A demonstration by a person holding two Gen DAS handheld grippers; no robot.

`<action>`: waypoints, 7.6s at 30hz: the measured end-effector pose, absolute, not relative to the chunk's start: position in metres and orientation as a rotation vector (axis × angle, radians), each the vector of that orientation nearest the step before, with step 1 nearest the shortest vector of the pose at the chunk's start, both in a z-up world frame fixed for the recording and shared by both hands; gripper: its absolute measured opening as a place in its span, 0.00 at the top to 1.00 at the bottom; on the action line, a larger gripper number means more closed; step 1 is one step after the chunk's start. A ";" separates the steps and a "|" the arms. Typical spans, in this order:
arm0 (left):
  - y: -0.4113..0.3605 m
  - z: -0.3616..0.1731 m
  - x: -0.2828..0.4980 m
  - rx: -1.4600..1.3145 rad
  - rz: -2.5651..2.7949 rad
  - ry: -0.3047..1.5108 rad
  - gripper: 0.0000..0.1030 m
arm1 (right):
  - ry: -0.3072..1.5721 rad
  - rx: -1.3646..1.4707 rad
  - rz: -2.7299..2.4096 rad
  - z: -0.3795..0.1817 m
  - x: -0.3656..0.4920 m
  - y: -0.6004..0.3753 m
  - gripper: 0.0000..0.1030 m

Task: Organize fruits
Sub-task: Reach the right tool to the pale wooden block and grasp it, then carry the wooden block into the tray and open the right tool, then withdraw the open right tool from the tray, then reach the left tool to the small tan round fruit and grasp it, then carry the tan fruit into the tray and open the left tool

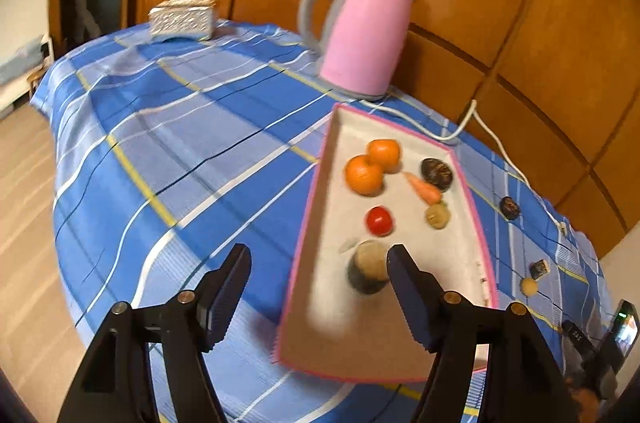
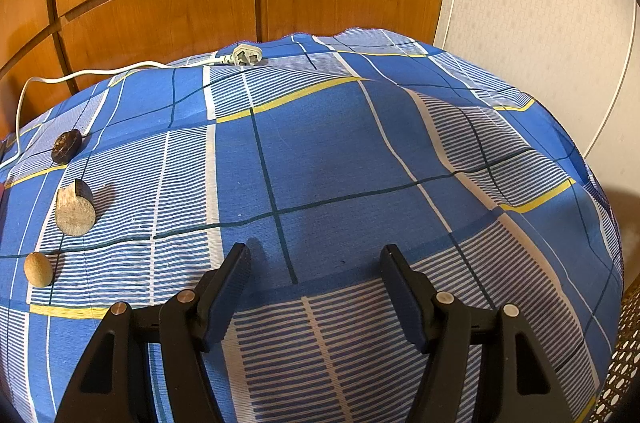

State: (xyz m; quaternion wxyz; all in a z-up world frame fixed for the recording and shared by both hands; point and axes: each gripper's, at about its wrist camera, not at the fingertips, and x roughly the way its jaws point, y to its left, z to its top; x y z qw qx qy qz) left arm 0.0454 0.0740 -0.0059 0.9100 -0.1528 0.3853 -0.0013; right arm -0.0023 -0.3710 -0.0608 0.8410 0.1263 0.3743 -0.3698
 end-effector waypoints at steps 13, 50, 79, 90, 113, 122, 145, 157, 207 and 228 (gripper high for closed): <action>0.079 -0.032 0.037 -0.349 -0.003 0.822 0.28 | 0.822 0.266 -0.772 -0.057 0.000 -0.370 0.34; 0.076 -0.061 0.040 -0.334 -0.007 0.894 0.23 | 1.020 0.098 -0.211 -0.054 0.125 -0.299 0.68; 0.076 -0.061 0.039 -0.336 -0.013 0.910 0.22 | 0.940 -0.072 0.262 -0.006 0.123 -0.125 0.68; 0.075 -0.062 0.040 -0.332 -0.015 0.911 0.21 | 0.993 -0.128 0.312 -0.024 0.143 -0.095 0.68; 0.074 -0.062 0.040 -0.334 -0.016 0.906 0.20 | 0.992 -0.076 0.312 -0.029 0.148 -0.095 0.64; 0.074 -0.055 0.035 -0.335 -0.019 0.888 0.20 | 0.954 -0.052 0.310 -0.020 0.138 -0.094 0.69; 0.075 -0.047 0.030 -0.340 -0.034 0.862 0.20 | 0.870 0.216 -0.365 -0.025 0.022 -0.295 0.55; 0.077 -0.043 0.030 -0.345 -0.025 0.853 0.20 | 0.825 0.290 -0.758 -0.047 -0.020 -0.359 0.53; -0.235 -0.052 0.131 0.180 -0.651 1.001 0.71 | 0.786 0.321 -0.864 -0.057 -0.023 -0.386 0.32; -0.062 0.015 0.098 -0.194 -0.420 0.864 0.72 | 0.787 0.321 -0.865 -0.057 -0.023 -0.386 0.32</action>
